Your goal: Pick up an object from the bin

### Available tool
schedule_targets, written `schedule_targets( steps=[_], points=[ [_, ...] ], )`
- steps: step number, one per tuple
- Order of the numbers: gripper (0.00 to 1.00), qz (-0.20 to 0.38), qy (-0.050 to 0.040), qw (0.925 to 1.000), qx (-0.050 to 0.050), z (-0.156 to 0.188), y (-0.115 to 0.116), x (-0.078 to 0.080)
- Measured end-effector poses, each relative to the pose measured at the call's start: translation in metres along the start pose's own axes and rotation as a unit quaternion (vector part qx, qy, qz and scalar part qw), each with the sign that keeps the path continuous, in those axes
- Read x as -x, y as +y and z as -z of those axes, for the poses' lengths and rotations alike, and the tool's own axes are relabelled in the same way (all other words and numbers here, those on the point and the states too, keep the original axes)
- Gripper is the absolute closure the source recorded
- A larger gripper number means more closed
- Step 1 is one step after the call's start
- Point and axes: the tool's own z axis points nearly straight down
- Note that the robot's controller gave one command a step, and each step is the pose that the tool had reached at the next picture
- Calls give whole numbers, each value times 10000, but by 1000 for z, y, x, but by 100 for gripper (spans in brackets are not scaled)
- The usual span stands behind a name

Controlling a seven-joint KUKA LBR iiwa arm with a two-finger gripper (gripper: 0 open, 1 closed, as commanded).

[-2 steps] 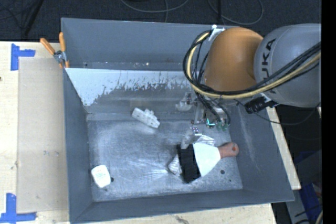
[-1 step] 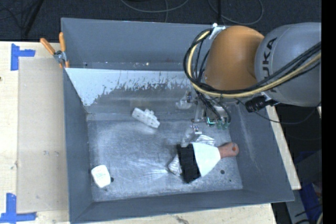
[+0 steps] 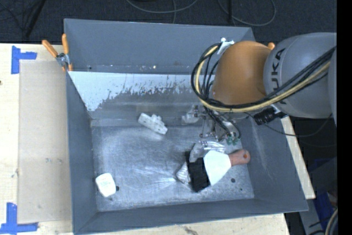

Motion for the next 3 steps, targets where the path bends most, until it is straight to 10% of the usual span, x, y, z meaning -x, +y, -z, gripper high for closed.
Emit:
schedule_targets(
  steps=[1, 2, 3],
  points=[
    [0, -115, 39, 9999, 0, -39, 0, -26],
    [100, 514, 104, 9986, 56, -59, -21, -23],
    [100, 511, 103, 9986, 56, -59, -22, -23]
  ],
)
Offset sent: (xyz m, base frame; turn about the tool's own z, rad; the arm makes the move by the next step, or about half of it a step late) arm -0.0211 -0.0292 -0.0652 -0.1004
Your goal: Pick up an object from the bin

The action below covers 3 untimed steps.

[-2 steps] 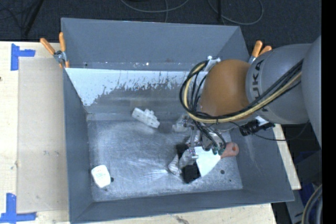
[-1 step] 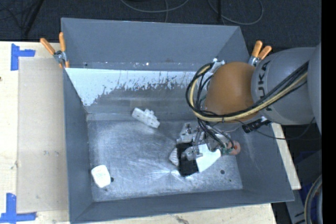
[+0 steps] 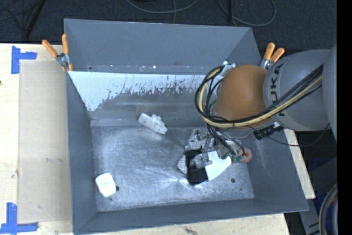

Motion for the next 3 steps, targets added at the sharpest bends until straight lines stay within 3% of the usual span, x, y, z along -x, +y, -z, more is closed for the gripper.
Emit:
schedule_targets(
  steps=[1, 2, 3],
  points=[
    [0, 193, -50, 9998, -54, 66, 2, 20],
    [0, 366, -60, 9993, -57, 127, 8, 38],
    [0, 515, -132, 9986, -74, 111, 4, 30]
  ],
)
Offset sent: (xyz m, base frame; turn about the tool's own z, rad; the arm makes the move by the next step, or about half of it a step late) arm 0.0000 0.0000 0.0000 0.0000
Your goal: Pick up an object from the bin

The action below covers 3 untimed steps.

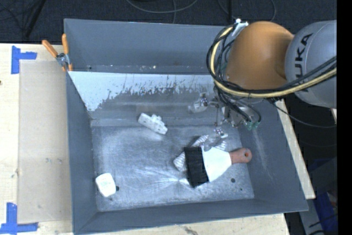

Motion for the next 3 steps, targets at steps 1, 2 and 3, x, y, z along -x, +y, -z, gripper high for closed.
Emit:
schedule_targets(
  steps=[1, 2, 3],
  points=[
    [0, 871, 65, 9962, 22, -53, -2, -23],
    [100, 898, 115, 9959, 33, -107, -3, -3],
    [100, 894, 114, 9959, 35, -107, -3, -3]
  ],
)
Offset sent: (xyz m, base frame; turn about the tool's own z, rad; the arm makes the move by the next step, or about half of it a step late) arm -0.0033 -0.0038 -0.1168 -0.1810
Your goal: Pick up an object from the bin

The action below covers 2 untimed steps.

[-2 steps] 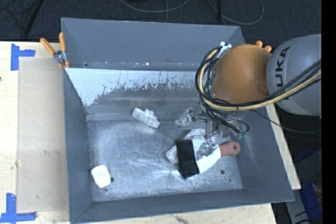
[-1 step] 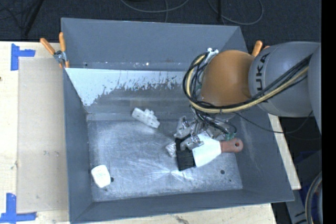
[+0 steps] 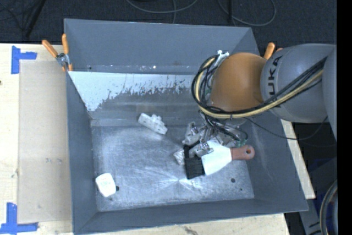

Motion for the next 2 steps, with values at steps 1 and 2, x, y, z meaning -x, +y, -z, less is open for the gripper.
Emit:
schedule_targets(
  steps=[1, 2],
  points=[
    [100, 85, -49, 10000, -13, 118, -5, -14],
    [100, 82, -46, 10000, -11, 118, -5, -14]
  ],
)
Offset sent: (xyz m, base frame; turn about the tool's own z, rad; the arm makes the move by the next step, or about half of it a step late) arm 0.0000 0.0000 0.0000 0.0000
